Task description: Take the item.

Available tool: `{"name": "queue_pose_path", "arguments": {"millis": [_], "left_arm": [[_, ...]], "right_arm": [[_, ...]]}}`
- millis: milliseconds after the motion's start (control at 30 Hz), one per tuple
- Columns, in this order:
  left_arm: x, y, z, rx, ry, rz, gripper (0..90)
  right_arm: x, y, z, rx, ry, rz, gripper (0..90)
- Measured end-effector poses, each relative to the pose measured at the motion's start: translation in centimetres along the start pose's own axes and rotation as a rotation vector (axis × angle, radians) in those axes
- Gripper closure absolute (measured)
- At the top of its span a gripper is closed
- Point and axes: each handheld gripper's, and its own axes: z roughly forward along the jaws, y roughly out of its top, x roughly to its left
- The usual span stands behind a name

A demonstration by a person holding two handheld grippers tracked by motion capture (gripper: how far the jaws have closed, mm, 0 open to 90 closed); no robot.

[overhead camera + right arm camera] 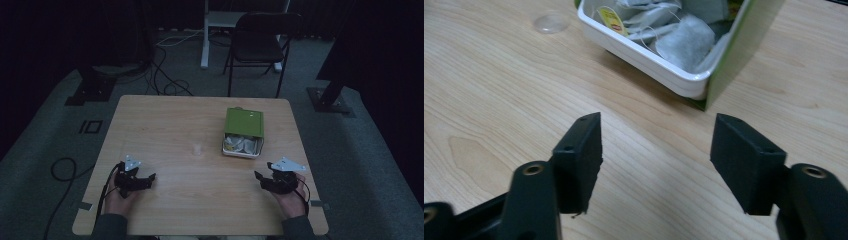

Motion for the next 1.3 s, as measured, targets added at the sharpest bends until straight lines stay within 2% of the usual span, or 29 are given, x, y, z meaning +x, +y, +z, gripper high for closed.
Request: {"name": "queue_pose_path", "arguments": {"millis": [233,667,1300], "left_arm": [[0.0,0.0,0.0,0.000,0.000,0.000,15.4],[0.0,0.0,0.0,0.001,0.000,0.001,15.4],[0.0,0.0,0.0,0.001,0.000,0.001,15.4]], "right_arm": [[0.2,0.4,0.3,-0.005,0.003,-0.018,40.6],[1.2,2.2,2.1,-0.025,0.034,-0.055,40.8],[1.2,3.8,4.7,-0.024,0.054,-0.082,40.8]]}}
